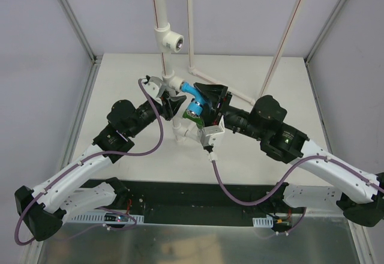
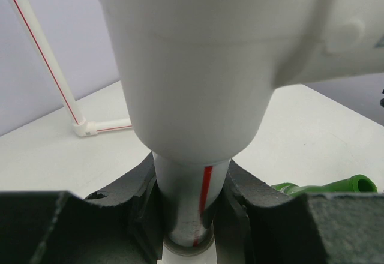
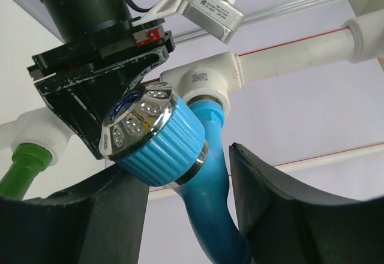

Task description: Install the water faucets

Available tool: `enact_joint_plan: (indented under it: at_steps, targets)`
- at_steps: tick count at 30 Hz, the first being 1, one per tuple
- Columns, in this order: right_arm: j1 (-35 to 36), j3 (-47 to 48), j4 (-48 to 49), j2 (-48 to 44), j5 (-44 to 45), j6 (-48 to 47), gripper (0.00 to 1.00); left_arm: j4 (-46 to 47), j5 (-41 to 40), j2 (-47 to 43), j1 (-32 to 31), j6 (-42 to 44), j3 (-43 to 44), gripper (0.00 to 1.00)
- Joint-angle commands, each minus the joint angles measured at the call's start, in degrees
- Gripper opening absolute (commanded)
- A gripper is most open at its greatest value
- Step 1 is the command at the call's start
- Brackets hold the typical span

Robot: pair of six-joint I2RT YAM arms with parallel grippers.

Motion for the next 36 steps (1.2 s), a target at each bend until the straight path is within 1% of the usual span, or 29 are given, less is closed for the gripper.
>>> enact_joint_plan:
  at_steps: [1,3,18,24,27,32,36]
  targets:
    - [1.5,-2.66,7.49,0.64,-2.17,13.85,0.03,-1.53,3.2,0.44,-0.89,-6.59,0.53,0.0]
    - [1.41,-3.36,8.1,0.29,-1.82,17.9,0.0,-1.61,3.2,0.35,-0.8,-6.59,0.44,0.0]
    - [1.41,-8.64,15.49,-0.94,2.57,43.65,0.0,-1.53,2.68,-0.09,-0.89,-6.68,0.0,0.0]
    - [1.41,-8.55,16.37,-0.51,3.8,54.46,0.0,-1.53,2.76,0.26,-0.8,-6.85,0.0,0.0]
    - [1.5,-8.38,18.39,-0.33,6.78,61.84,0.0,-1.44,2.77,0.35,-0.89,-6.85,0.0,0.0]
    - [1.5,-6.45,18.48,0.37,12.23,71.6,0.0,-1.44,2.76,0.18,-0.8,-6.85,-0.09,0.0]
    - [1.32,-5.04,17.61,1.25,13.47,77.94,0.0,-1.44,2.68,0.18,-0.89,-6.94,-0.09,0.0]
